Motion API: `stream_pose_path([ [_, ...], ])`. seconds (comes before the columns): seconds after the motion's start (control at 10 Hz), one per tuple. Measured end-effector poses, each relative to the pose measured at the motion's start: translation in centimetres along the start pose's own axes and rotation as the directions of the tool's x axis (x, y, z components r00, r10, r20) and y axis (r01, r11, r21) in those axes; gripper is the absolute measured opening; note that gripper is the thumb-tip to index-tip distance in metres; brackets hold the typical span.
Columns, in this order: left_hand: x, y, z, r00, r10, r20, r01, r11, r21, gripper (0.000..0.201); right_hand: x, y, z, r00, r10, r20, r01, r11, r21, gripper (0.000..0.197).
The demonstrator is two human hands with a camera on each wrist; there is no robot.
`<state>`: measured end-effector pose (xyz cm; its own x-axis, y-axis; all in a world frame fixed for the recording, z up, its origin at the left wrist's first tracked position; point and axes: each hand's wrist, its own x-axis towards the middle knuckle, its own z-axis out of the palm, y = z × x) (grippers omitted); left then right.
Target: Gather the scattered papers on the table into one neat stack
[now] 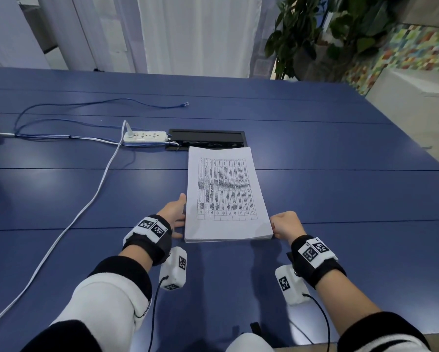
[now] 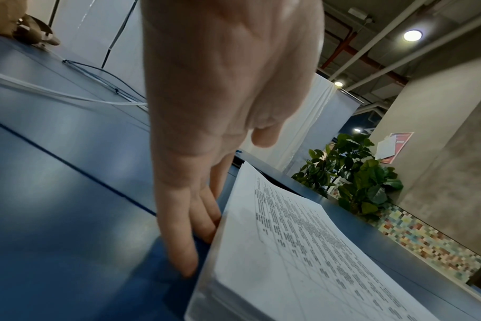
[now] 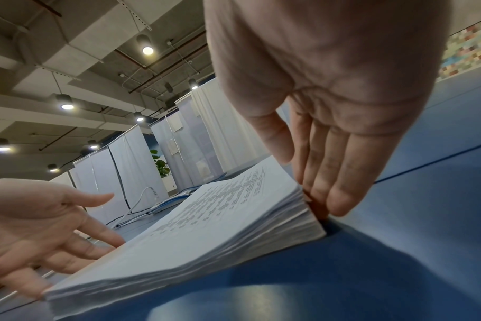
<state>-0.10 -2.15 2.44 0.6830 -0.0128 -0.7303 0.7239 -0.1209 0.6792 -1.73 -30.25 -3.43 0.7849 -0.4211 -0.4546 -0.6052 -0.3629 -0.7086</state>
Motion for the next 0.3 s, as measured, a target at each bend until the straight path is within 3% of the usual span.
stream_pose_path([
  [0.2,-0.7,-0.4,-0.3,1.0,0.003,0.006,-0.003,1.0,-0.02,0.065,-0.8,-0.2,-0.2,0.999,-0.05,0.017,0.051,0.998,-0.043,0.021],
  [0.3,-0.7,-0.7,-0.6,0.998,0.032,-0.055,-0.029,0.998,0.056,0.06,-1.8,-1.1,-0.4,0.998,-0.066,0.018,0.067,0.997,-0.033,0.024],
])
